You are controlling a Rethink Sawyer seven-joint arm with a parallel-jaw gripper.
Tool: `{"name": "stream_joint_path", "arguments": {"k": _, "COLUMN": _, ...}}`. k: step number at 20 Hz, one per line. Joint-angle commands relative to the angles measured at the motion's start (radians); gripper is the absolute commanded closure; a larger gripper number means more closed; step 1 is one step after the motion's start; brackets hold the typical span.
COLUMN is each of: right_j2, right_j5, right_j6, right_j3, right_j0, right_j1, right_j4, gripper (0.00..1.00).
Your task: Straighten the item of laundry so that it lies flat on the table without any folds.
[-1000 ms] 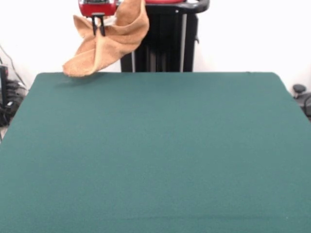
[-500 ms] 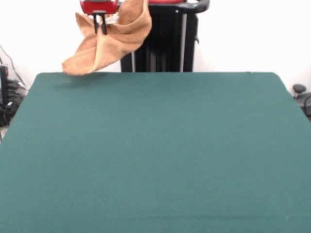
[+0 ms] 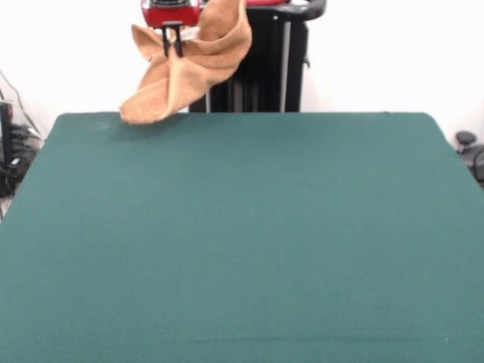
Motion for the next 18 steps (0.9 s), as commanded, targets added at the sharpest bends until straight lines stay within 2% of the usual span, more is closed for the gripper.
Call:
{"name": "stream_joint_path", "arguments": {"k": 1, "right_j2": -0.035, "right_j5": -0.042, "right_j6": 0.094, "right_j3": -0.15, "right_j0": 0.095, "right_j1": 0.13, "right_j4": 0.017, "gripper": 1.0}}
{"name": "stream_joint_path", "arguments": {"k": 4, "right_j2": -0.05, "right_j5": -0.051, "right_j6": 0.089, "right_j3": -0.19, "right_j0": 0.113, "right_j1": 0.171, "right_j4": 0.01, "gripper": 1.0}}
{"name": "stream_joint_path", "arguments": {"k": 18, "right_j2": 0.0, "right_j5": 0.069, "right_j6": -0.059, "right_j3": -0.334, "right_j0": 0.123, "right_j1": 0.26, "right_j4": 0.126, "gripper": 1.0}}
